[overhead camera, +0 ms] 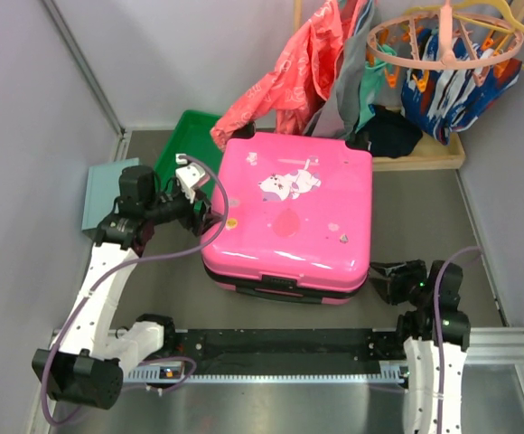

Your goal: Open, take out, and arrange the luggage

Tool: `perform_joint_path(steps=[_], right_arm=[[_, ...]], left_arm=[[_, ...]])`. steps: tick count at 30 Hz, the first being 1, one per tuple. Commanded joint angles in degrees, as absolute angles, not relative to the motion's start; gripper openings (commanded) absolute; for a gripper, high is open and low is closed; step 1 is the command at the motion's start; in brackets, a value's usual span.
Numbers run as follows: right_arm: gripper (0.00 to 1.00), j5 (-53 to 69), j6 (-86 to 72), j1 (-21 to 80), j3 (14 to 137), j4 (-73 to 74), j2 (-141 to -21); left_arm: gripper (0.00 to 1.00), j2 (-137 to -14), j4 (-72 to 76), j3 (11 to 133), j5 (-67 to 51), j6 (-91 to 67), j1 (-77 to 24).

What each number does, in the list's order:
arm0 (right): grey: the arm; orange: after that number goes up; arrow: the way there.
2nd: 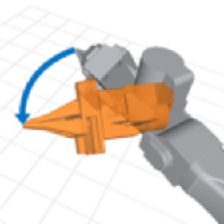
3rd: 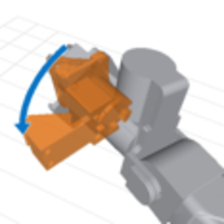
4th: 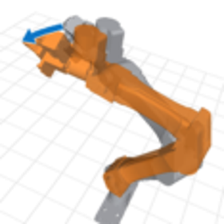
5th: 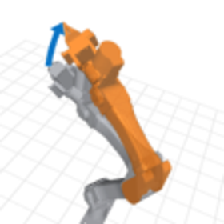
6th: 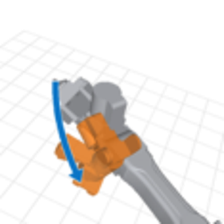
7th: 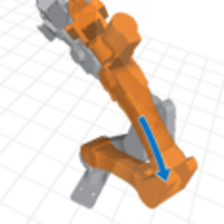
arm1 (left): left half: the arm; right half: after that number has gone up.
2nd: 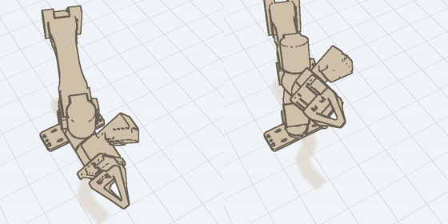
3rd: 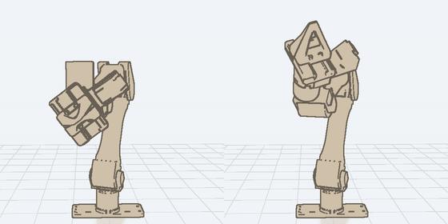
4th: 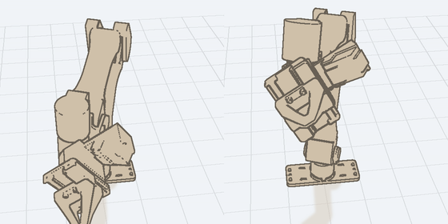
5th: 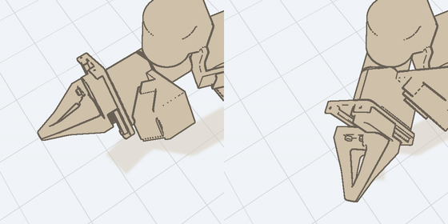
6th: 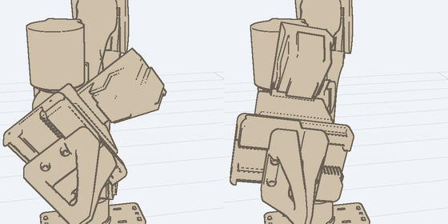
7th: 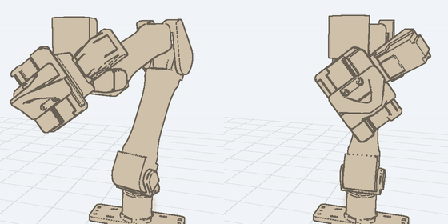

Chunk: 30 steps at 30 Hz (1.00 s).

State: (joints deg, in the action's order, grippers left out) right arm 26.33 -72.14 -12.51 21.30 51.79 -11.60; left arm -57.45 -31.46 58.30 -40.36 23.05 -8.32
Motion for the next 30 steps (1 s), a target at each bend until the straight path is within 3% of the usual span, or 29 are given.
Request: perform_joint_path(steps=[1, 5, 14, 22, 30], right_arm=[[0.45, 27.4, -88.8, -12.8, 16.6, 54.0, -3.9], [0.44, 24.0, -91.3, -12.8, 18.4, 59.5, 2.0], [0.45, 26.7, -93.5, -12.8, 20.0, 56.8, 1.5], [0.4, 24.2, -91.5, -12.8, 24.1, 70.3, 4.7], [0.39, 26.2, -94.5, -12.8, 18.6, 60.7, 5.2]], left_arm=[[0.79, -55.5, -29.8, 58.0, -41.9, 23.5, -8.5], [0.79, -55.1, -30.0, 58.3, -41.9, 23.3, -8.5], [0.79, -54.9, -30.1, 58.4, -41.7, 22.8, -8.5], [0.79, -54.9, -29.5, 58.6, -41.9, 22.3, -8.5], [0.79, -54.8, -29.3, 58.1, -42.2, 22.7, -8.5]])
